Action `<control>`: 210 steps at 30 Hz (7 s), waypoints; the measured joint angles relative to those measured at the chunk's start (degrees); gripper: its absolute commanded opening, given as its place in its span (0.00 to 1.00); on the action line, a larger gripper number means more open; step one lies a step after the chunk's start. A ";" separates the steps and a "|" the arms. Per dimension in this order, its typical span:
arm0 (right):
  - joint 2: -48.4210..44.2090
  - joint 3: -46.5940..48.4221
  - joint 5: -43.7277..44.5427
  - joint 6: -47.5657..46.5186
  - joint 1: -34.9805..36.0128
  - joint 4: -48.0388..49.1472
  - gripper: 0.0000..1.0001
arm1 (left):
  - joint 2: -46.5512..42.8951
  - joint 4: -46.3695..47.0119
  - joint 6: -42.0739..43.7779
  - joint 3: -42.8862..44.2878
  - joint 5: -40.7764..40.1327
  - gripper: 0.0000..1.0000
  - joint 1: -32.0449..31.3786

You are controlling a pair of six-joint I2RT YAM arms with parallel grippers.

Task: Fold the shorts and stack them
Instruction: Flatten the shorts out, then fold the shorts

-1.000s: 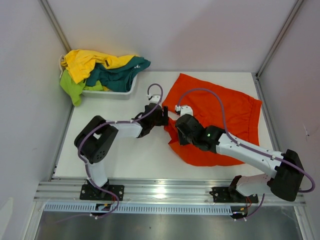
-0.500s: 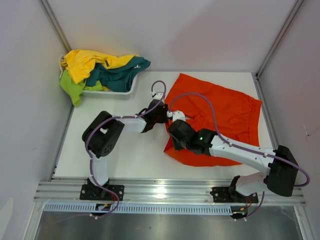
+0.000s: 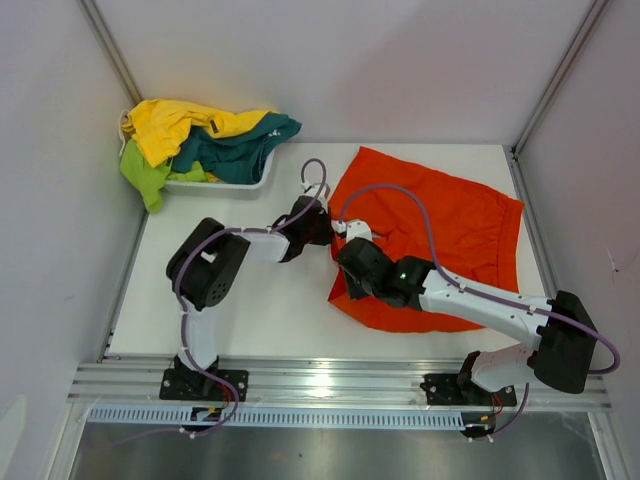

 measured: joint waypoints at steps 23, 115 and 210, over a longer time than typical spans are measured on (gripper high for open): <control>-1.01 -2.16 -11.63 0.00 -7.39 5.07 0.72 | -13.07 -6.49 -0.87 -2.36 0.17 0.40 7.67; -29.51 -22.69 -21.03 14.29 -64.06 -8.50 0.83 | -30.51 -27.54 -6.34 -9.51 2.75 0.99 18.12; -28.15 -9.49 -11.50 32.81 -55.54 -25.62 0.00 | -56.54 -43.85 -30.91 -9.94 -28.68 0.00 3.39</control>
